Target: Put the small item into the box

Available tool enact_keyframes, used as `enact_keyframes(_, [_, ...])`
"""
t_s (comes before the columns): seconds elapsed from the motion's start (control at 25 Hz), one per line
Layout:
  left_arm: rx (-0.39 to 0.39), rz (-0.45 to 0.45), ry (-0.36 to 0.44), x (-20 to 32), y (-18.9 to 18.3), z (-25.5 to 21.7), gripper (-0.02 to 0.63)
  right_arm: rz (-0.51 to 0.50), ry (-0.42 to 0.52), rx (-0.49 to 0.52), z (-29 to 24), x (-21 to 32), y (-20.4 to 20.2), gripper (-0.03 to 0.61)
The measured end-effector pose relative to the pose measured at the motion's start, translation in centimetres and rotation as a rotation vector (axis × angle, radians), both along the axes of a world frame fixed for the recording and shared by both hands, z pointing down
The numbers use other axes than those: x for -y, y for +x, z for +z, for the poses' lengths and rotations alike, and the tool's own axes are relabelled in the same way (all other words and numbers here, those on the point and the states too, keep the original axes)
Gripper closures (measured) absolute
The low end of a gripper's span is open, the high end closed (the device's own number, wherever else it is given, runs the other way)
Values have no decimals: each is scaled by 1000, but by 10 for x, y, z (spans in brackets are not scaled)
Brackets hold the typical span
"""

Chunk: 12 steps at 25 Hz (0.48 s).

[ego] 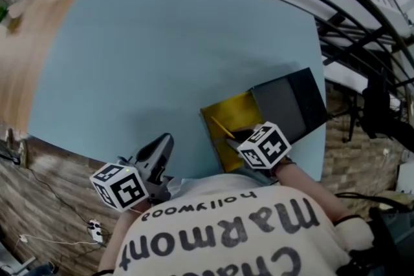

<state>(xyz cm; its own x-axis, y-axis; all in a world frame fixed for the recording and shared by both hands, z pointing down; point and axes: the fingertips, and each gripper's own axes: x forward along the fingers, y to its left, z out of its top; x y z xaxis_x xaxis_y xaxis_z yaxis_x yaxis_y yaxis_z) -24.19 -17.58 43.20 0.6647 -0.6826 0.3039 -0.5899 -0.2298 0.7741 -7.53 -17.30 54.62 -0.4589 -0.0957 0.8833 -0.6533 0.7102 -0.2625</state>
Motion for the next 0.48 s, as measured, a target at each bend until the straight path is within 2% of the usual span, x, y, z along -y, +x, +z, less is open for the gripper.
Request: enact_keyframes(0.48, [-5, 13, -7, 3, 2, 4, 612, -23, -38, -33, 0, -1, -3, 508])
